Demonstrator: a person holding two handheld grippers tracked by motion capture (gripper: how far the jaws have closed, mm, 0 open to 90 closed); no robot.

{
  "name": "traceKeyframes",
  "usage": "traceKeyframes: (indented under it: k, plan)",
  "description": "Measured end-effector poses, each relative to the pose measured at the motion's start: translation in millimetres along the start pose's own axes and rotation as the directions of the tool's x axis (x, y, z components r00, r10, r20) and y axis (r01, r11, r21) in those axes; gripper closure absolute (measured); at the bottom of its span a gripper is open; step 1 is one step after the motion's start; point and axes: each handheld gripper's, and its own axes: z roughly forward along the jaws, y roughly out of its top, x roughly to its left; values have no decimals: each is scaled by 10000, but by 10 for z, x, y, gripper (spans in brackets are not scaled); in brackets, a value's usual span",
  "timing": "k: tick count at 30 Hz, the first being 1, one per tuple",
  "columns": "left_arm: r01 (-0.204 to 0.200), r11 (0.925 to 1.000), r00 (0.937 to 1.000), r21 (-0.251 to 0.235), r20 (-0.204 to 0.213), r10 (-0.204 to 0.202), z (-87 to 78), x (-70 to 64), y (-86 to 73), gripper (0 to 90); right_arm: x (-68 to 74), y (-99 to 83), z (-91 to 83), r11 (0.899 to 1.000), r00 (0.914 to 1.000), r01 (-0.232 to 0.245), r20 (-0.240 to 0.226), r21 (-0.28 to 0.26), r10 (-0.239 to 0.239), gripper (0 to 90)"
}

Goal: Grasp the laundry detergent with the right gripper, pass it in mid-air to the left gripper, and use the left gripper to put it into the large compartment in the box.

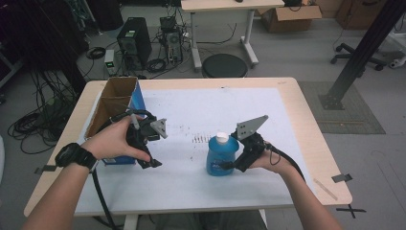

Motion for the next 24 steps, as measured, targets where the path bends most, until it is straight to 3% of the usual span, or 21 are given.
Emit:
traceKeyframes:
  k: [24]
  plan:
    - [-56, 10000, 10000, -58, -16, 56, -22, 2, 0, 57, -12, -12, 36, 9999, 9999, 99, 38, -30, -99, 222]
